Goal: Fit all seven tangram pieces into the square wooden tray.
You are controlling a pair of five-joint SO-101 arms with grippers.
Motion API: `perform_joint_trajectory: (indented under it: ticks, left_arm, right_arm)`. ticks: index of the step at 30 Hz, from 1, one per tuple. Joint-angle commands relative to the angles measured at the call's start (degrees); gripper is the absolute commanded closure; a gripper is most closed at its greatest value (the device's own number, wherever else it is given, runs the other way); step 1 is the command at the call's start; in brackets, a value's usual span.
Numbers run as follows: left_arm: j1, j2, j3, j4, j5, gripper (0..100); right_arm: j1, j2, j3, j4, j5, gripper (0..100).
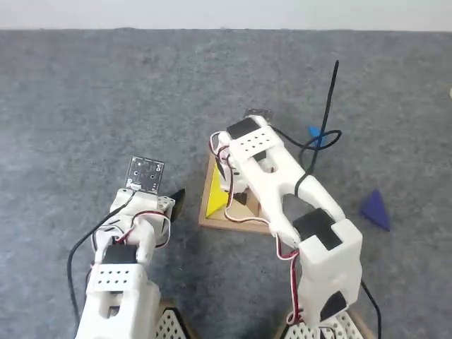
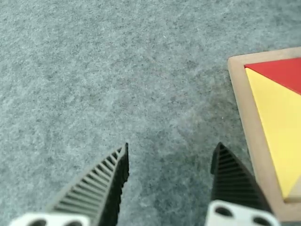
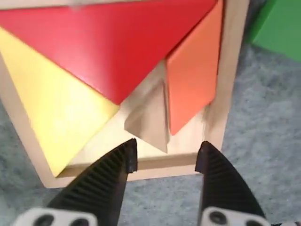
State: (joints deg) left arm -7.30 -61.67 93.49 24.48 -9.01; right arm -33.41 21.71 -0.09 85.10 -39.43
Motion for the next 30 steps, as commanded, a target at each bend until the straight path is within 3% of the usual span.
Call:
perform_joint_trajectory:
  ticks: [1,9,20,26,30]
  left_arm:
    - [-0.2,-1.1,-0.3,-1.3,-0.5,72]
    - [-0.2,-1.1,-0.3,-1.3,-0.5,72]
    - [-0.2,-1.1,-0.3,-1.3,-0.5,72]
    - [-0.2,-1.1,-0.3,-1.3,-0.5,72]
    - [-0.2,-1.1,-0.3,-1.3,-0.5,72]
  right_arm:
    - [1.9,2.6,-2.6,1.0,3.1,79.3]
    - [5.4,10.5,-8.4,1.2,3.2,79.4]
    - [6.9,9.9,-19.4,1.6,10.5,79.4]
    - [7.3,-2.1,-22.2,6.3,15.0,79.4]
    - [12.9,-13.8,-21.8,10.1,19.4,79.4]
